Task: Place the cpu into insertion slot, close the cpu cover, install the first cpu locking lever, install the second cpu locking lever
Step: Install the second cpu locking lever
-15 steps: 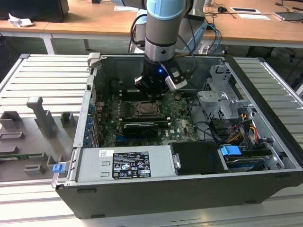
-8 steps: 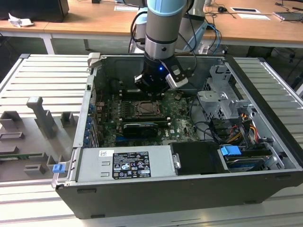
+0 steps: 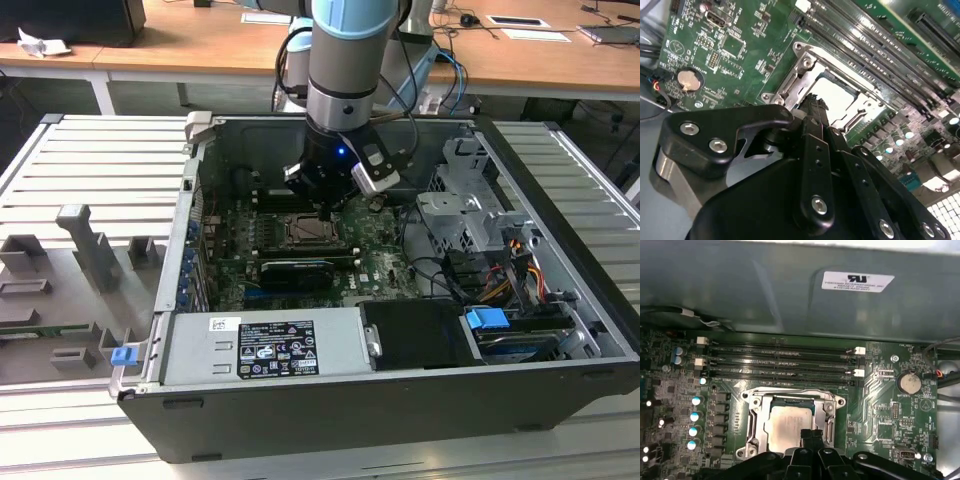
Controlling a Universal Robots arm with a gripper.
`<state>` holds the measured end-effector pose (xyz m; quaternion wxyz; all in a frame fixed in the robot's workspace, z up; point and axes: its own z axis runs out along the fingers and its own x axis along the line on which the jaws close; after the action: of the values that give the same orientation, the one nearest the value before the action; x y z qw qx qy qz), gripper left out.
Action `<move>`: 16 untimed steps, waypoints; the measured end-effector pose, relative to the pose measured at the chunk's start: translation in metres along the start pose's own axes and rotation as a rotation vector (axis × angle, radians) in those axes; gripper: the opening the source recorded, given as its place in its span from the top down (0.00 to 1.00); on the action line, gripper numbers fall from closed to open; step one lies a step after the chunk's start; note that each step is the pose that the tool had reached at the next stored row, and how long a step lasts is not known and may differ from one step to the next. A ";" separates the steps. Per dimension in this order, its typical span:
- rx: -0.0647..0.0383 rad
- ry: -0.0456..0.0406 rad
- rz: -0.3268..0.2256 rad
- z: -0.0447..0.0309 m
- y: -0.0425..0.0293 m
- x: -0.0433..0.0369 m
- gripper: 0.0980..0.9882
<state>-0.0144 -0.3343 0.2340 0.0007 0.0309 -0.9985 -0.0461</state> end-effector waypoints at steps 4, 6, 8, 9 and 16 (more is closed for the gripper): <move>0.000 -0.0001 0.000 -0.0030 -0.0020 0.0009 0.99; 0.000 -0.0001 0.000 -0.0034 -0.0062 0.0014 0.99; 0.000 -0.0001 0.000 -0.0037 -0.0126 0.0019 0.99; 0.000 -0.0001 0.000 -0.0037 -0.0153 0.0020 0.99; -0.001 0.0011 0.000 -0.0020 -0.0258 0.0033 0.99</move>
<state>-0.0161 -0.3603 0.2336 0.0012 0.0309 -0.9984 -0.0467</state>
